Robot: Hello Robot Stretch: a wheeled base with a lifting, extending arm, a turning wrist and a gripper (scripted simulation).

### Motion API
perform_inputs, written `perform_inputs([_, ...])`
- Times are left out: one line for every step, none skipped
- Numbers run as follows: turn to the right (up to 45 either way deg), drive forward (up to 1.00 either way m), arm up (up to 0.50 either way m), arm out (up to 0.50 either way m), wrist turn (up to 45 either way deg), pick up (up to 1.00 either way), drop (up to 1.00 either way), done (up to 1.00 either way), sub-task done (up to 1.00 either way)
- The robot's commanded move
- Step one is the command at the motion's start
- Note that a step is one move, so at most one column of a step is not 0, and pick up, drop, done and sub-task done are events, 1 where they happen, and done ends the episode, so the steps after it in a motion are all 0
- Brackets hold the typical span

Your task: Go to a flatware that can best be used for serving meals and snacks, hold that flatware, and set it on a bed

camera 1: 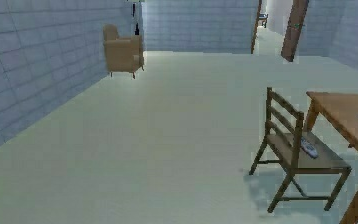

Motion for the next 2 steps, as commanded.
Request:
perform_inputs([0.0, 1.00, 0.00, 0.00, 0.0, 0.00, 0.00, 0.00, 0.00])
perform_inputs([3.0, 0.00, 0.00, 0.00, 0.0, 0.00, 0.00, 0.00, 0.00])
